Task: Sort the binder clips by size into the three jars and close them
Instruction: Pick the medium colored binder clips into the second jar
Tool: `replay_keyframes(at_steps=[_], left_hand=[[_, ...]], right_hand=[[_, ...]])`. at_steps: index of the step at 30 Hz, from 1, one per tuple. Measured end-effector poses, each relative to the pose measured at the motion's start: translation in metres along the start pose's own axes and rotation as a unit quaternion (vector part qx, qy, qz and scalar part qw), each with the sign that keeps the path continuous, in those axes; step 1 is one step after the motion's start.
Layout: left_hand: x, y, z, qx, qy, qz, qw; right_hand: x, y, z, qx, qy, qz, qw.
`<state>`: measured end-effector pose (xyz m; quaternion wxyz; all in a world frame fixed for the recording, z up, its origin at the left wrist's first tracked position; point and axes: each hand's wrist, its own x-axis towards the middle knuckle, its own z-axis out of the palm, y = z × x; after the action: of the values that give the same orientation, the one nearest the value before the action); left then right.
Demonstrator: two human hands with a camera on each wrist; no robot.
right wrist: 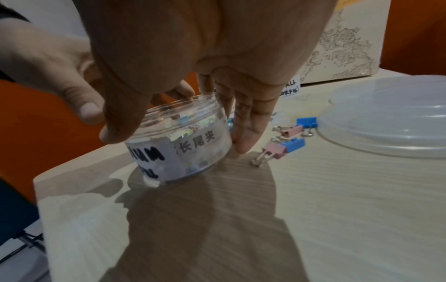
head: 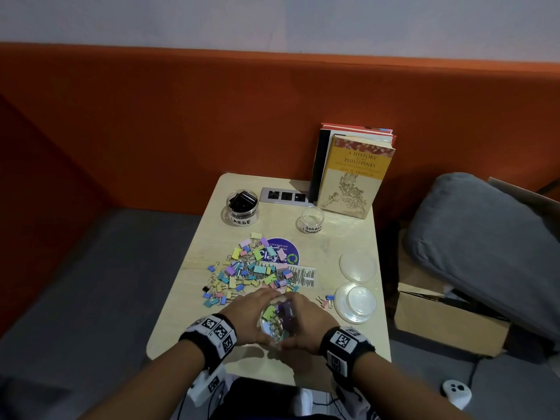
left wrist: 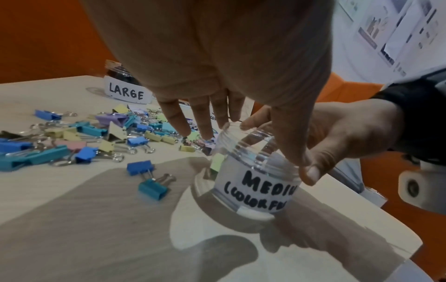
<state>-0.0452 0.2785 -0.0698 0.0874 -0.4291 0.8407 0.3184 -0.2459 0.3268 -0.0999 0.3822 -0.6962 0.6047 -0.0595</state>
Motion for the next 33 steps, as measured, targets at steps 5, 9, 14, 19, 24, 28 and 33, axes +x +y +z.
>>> replay_keyframes(at_steps=[5, 9, 14, 19, 24, 28, 33], left_hand=[[-0.009, -0.013, 0.005, -0.002, 0.023, -0.026, 0.999], [-0.015, -0.017, -0.002, 0.019, 0.049, -0.073, 0.996], [-0.020, -0.024, -0.008, 0.051, 0.051, -0.110, 0.991], [-0.013, -0.017, -0.016, 0.085, 0.028, -0.137, 0.986], [-0.011, -0.016, -0.017, 0.079, 0.016, -0.142, 0.987], [-0.012, -0.018, -0.018, 0.066, 0.022, -0.139, 0.988], [-0.013, -0.023, -0.017, 0.033, 0.028, -0.139, 0.989]], right_hand=[[0.012, -0.014, 0.007, 0.004, -0.022, -0.018, 1.000], [0.018, -0.014, 0.002, 0.056, -0.017, -0.032, 0.998], [0.036, -0.025, -0.022, 0.032, 0.034, -0.015, 0.999], [0.074, -0.034, -0.038, -0.072, 0.054, -0.024, 0.996], [0.099, -0.034, -0.035, -0.139, -0.011, -0.042, 0.989], [0.101, -0.026, -0.027, -0.158, 0.011, -0.039, 0.987], [0.102, -0.021, -0.024, -0.161, 0.018, -0.032, 0.986]])
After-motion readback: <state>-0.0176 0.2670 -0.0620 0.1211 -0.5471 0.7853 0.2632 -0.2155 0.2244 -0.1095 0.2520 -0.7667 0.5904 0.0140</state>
